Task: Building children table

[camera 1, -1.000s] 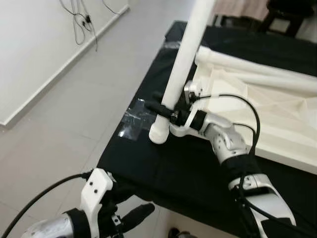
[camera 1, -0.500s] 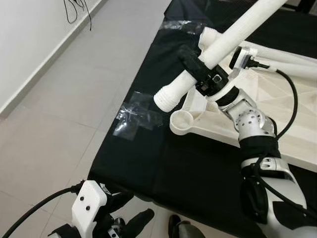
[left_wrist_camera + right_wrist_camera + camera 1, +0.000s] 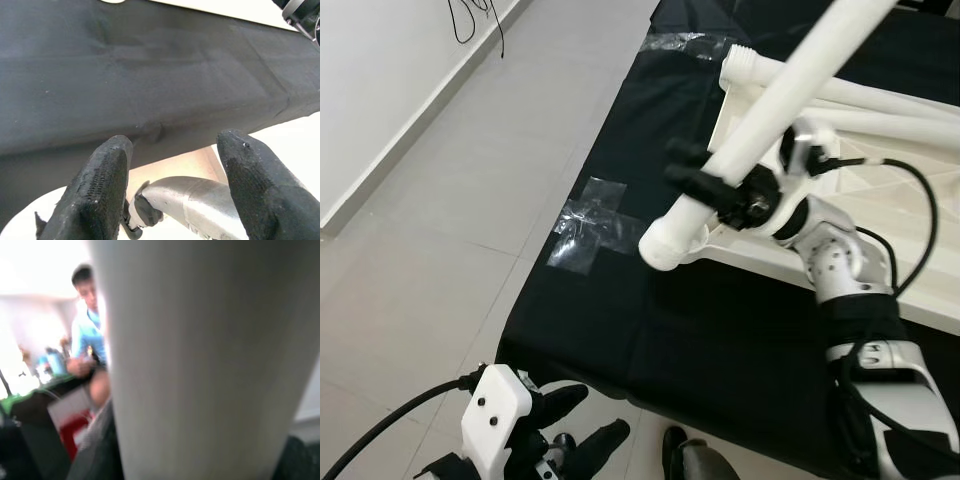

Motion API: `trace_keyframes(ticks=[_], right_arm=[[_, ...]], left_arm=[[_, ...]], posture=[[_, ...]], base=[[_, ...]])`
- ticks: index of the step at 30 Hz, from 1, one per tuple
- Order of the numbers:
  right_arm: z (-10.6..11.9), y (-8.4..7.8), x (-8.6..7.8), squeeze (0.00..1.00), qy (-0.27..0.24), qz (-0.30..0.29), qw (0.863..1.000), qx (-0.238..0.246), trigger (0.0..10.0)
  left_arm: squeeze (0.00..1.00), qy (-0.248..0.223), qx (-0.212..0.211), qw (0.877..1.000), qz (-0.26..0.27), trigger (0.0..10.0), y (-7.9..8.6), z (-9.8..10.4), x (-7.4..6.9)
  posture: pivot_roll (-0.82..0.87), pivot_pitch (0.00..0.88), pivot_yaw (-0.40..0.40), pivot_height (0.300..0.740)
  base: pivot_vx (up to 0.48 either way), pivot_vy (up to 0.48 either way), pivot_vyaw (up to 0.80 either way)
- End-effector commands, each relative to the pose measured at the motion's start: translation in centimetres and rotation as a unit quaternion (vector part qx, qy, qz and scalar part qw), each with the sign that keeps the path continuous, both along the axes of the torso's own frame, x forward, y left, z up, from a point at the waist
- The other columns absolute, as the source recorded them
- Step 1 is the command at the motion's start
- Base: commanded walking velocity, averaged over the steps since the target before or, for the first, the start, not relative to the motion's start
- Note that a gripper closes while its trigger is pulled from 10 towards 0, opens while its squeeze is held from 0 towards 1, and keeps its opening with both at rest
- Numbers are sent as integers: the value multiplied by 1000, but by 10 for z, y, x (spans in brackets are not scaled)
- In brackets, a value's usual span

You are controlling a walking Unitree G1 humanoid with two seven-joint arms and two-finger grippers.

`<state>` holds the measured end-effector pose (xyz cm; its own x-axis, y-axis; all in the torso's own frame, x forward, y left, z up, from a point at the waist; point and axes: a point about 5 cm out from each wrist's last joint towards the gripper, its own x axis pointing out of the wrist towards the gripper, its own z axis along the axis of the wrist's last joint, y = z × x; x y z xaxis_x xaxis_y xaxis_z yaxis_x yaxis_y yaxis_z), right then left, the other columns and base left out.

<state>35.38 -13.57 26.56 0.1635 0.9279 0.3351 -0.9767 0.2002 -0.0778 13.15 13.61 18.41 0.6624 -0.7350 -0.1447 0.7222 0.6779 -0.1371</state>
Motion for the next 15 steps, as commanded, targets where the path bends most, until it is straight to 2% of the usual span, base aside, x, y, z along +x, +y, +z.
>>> trace_keyframes(ticks=[1,9,10,11,12,14,15], right_arm=[[-15,-7,6,0,6,-55,998,-42,10000],[-16,-4,7,0,-1,-70,996,-59,10000],[-10,-7,7,0,13,-61,998,-25,10000],[-10,-7,7,0,13,-61,998,-25,10000],[1,-10,5,0,28,-36,999,21,10000],[1,-10,5,0,28,-36,999,21,10000],[11,-15,2,0,37,-7,997,65,10000]], left_arm=[[0,10,9,1000,1,10000,1,-4,-1],[0,7,8,1000,2,10000,0,-4,0],[0,7,8,1000,3,10000,0,-4,0],[0,7,8,1000,3,10000,0,-4,0],[0,6,8,1000,3,10000,0,-4,-1],[0,6,8,1000,3,10000,0,-4,-1],[0,6,7,1000,3,10000,0,-4,-1]], posture=[[105,368,-28,740],[100,367,-34,740],[101,367,-35,740],[101,367,-35,740],[101,367,-35,740],[101,367,-35,740],[101,367,-35,740]], base=[[0,0,0],[0,0,0],[0,0,0],[0,0,0],[0,0,0],[0,0,0],[0,0,0]])
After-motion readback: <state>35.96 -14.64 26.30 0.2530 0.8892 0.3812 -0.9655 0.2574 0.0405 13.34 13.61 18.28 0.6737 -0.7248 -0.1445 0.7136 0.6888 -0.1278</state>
